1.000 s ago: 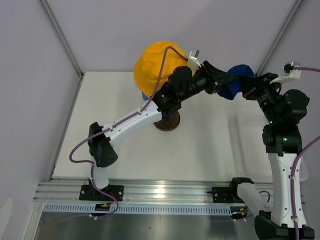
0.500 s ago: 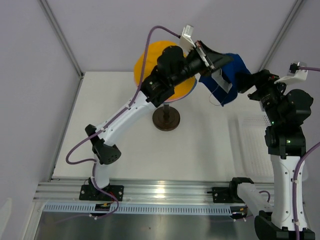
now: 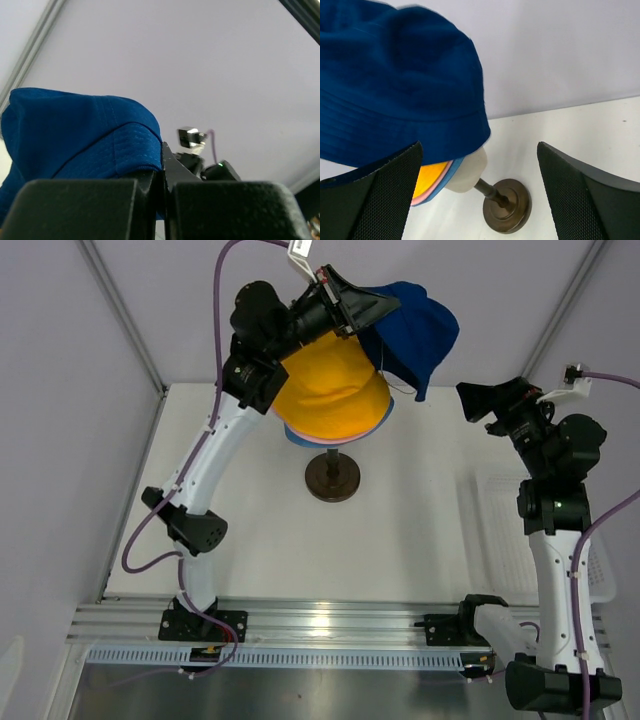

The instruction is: Stack the hats

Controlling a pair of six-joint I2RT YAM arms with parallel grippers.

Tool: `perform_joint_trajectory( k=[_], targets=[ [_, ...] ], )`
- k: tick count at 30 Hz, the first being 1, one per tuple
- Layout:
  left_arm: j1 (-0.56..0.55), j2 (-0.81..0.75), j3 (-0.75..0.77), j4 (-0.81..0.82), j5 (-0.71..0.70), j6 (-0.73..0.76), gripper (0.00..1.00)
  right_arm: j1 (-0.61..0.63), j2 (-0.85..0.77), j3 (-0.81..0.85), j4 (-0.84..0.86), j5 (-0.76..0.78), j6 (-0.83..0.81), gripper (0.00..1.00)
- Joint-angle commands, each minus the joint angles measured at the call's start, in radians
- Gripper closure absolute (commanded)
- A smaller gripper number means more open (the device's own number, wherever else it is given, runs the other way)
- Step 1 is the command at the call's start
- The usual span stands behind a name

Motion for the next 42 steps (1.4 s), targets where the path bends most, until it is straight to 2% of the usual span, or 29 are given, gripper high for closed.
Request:
perform_joint_trajectory(
  k=[1, 4, 5, 8, 9, 11, 12, 15, 18, 20, 25, 31, 33, 36, 39, 42],
  targets=[
    [0.01, -0.011, 0.088, 0.149, 0.178, 0.054, 0.99, 0.005, 0.032, -0.016, 0.187, -0.089, 0.039, 0.02],
    [0.012, -0.016, 0.105, 0.163, 0.205, 0.117, 0.99, -0.012, 0.072, -0.001, 0.136, -0.023, 0.106, 0.01],
    [0.015, -0.02, 0.102, 0.161, 0.211, 0.14, 0.99, -0.015, 0.075, -0.036, 0.141, 0.021, 0.21, 0.01],
    [0.039, -0.025, 0.086, 0.184, 0.257, 0.196, 0.99, -0.006, 0.079, -0.175, 0.37, 0.028, 0.44, 0.0],
    [0.047, -0.025, 0.088, 0.183, 0.265, 0.199, 0.99, -0.001, 0.087, -0.266, 0.521, 0.032, 0.587, 0.01],
    [0.084, -0.031, 0.085, 0.169, 0.283, 0.196, 0.99, 0.015, 0.135, -0.315, 0.647, 0.055, 0.666, 0.01],
    [0.098, -0.034, 0.073, 0.168, 0.296, 0.184, 0.99, 0.022, 0.156, -0.306, 0.709, 0.058, 0.658, 0.02],
    [0.171, -0.04, 0.037, 0.21, 0.401, 0.15, 0.99, 0.051, 0.262, -0.212, 0.753, 0.026, 0.616, 0.01],
    [0.2, -0.032, 0.043, 0.235, 0.502, 0.118, 0.98, 0.065, 0.362, -0.165, 0.852, -0.032, 0.647, 0.03],
    [0.211, -0.04, 0.04, 0.205, 0.524, 0.152, 0.98, 0.098, 0.401, -0.144, 0.885, -0.04, 0.69, 0.03],
    [0.214, -0.081, -0.007, 0.057, 0.506, 0.266, 0.98, 0.141, 0.402, -0.162, 0.874, 0.054, 0.78, 0.03],
    [0.236, -0.153, -0.078, -0.13, 0.425, 0.45, 0.97, 0.198, 0.461, -0.086, 0.879, 0.032, 0.745, 0.04],
    [0.248, -0.196, -0.139, -0.153, 0.441, 0.49, 0.97, 0.2, 0.493, -0.043, 0.879, 0.007, 0.733, 0.03],
    [0.256, -0.218, -0.139, -0.225, 0.51, 0.582, 0.95, 0.203, 0.524, -0.003, 0.9, -0.014, 0.736, 0.05],
    [0.259, -0.226, -0.102, -0.341, 0.529, 0.671, 0.93, 0.203, 0.55, 0.011, 0.946, -0.015, 0.737, 0.11],
    [0.266, -0.233, -0.104, -0.403, 0.454, 0.677, 0.94, 0.203, 0.558, 0.031, 0.946, 0.0, 0.717, 0.18]
  ],
)
